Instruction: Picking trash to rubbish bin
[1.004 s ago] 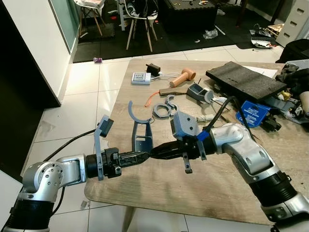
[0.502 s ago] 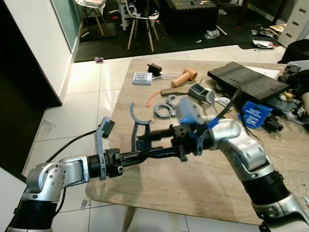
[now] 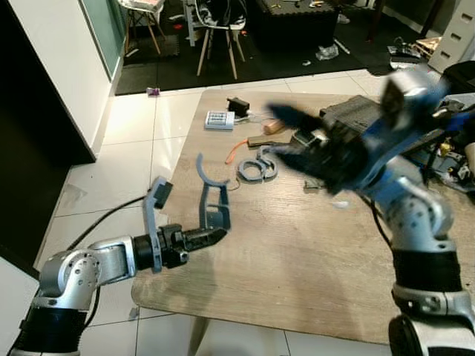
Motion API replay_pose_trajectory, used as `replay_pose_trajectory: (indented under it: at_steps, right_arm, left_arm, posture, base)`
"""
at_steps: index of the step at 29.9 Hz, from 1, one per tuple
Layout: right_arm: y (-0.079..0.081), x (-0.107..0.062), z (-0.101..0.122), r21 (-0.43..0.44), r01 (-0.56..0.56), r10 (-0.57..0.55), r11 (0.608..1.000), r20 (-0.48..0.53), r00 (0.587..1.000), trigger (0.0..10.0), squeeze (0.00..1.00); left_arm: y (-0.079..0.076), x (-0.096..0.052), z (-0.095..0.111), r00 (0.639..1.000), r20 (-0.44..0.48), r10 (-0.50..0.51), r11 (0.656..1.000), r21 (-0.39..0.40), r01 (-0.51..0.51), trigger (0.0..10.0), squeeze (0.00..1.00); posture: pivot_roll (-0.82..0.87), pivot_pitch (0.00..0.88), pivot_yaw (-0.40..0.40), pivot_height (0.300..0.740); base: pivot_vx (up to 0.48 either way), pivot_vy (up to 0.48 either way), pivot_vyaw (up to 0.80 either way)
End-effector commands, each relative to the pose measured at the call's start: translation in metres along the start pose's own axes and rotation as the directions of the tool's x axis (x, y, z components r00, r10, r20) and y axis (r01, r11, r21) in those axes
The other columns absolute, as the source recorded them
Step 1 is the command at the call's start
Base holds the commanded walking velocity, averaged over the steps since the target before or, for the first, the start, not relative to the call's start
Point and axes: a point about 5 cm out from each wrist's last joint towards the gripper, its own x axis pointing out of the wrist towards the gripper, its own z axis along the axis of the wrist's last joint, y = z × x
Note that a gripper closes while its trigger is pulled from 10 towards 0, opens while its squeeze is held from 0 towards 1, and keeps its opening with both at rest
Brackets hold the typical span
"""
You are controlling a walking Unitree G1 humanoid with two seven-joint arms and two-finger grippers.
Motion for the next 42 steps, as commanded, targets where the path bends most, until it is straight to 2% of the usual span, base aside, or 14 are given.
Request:
replay_pose_trajectory:
  at_steps: [1,5,6,7,8,10,16,17,18,19,20,40,41,42]
  right_arm:
    - [-0.015,-0.009,0.001,0.038,0.148,-0.15,0.988,0.07,0.986,10.0,1.0]
    - [-0.027,-0.02,-0.011,0.1,0.271,-0.277,0.957,0.062,0.959,10.0,1.0]
    - [-0.032,-0.023,-0.023,0.135,0.352,-0.359,0.926,0.029,0.933,10.0,0.53]
    - [-0.032,-0.023,-0.023,0.135,0.352,-0.359,0.926,0.029,0.933,10.0,0.53]
    - [-0.033,-0.023,-0.029,0.176,0.362,-0.371,0.915,0.015,0.929,10.0,0.0]
    - [-0.028,-0.019,-0.041,0.256,0.323,-0.328,0.911,-0.024,0.944,10.0,0.0]
    - [0.001,-0.01,-0.061,0.29,0.125,-0.095,0.949,-0.115,0.989,10.0,0.0]
    - [0.006,-0.01,-0.064,0.307,0.093,-0.056,0.947,-0.127,0.99,10.0,0.0]
    - [0.011,-0.009,-0.067,0.323,0.064,-0.021,0.944,-0.135,0.991,10.0,0.0]
    - [0.02,-0.008,-0.071,0.35,0.006,0.048,0.937,-0.147,0.988,10.0,0.0]
    - [0.024,-0.008,-0.073,0.352,-0.021,0.083,0.936,-0.163,0.983,10.0,0.0]
    - [0.037,-0.014,-0.103,0.328,-0.033,0.174,0.944,-0.413,0.894,10.0,0.0]
    - [0.037,-0.014,-0.104,0.327,-0.034,0.176,0.945,-0.416,0.892,9.6,0.0]
    - [0.038,-0.014,-0.105,0.329,-0.037,0.18,0.944,-0.415,0.892,0.0,0.0]
  left_arm:
    - [-0.012,-0.004,0.018,0.993,0.103,-0.065,0.997,0.053,0.06,0.0,0.0]
    - [-0.035,-0.008,0.036,0.963,0.196,-0.185,0.973,0.172,0.152,0.0,0.0]
    - [-0.048,-0.009,0.041,0.941,0.223,-0.253,0.953,0.228,0.202,0.0,0.0]
    - [-0.048,-0.009,0.041,0.941,0.223,-0.253,0.953,0.228,0.202,0.0,0.0]
    - [-0.053,-0.009,0.042,0.935,0.222,-0.278,0.941,0.26,0.218,0.0,0.0]
    - [-0.061,-0.008,0.04,0.929,0.197,-0.314,0.917,0.316,0.243,0.0,0.0]
    - [-0.064,-0.007,0.033,0.934,0.158,-0.32,0.907,0.335,0.254,0.0,0.0]
    - [-0.064,-0.006,0.03,0.939,0.142,-0.312,0.908,0.336,0.251,0.9,0.0]
    - [-0.063,-0.004,0.027,0.943,0.124,-0.308,0.908,0.336,0.252,3.1,0.0]
    - [-0.063,-0.001,0.02,0.95,0.089,-0.3,0.907,0.336,0.255,8.9,0.0]
    - [-0.062,0.0,0.018,0.953,0.078,-0.293,0.909,0.331,0.252,10.0,0.0]
    - [-0.066,0.01,-0.002,0.949,-0.06,-0.31,0.881,0.357,0.31,10.0,0.0]
    - [-0.066,0.011,-0.004,0.948,-0.068,-0.311,0.879,0.36,0.314,10.0,0.0]
    - [-0.067,0.011,-0.005,0.948,-0.076,-0.31,0.876,0.364,0.315,10.0,0.0]
  posture:
    - [-0.07,0.084,0.042,0.74]
    - [-0.07,0.088,0.044,0.74]
    - [-0.07,0.088,0.044,0.74]
    - [-0.07,0.088,0.044,0.74]
    - [-0.06,0.088,0.044,0.74]
    - [-0.06,0.088,0.044,0.74]
    - [-0.06,0.089,0.044,0.74]
    - [-0.06,0.09,0.042,0.74]
    - [-0.06,0.09,0.042,0.74]
    - [-0.06,0.09,0.042,0.74]
    - [-0.06,0.088,0.042,0.74]
    - [-0.06,0.078,0.039,0.74]
    - [-0.06,0.077,0.039,0.74]
    - [-0.06,0.077,0.039,0.74]
  base:
    - [0.0,0.0,0.0]
    - [0.0,0.0,0.0]
    - [0.0,0.0,0.0]
    - [0.0,0.0,0.0]
    - [0.0,0.0,0.0]
    - [0.0,0.0,0.0]
    - [0.0,0.0,0.0]
    - [0.0,0.0,0.0]
    - [0.0,0.0,0.0]
    - [0.0,0.0,0.0]
    - [0.0,0.0,0.0]
    - [0.0,0.0,0.0]
    - [0.0,0.0,0.0]
    - [0.0,0.0,0.0]
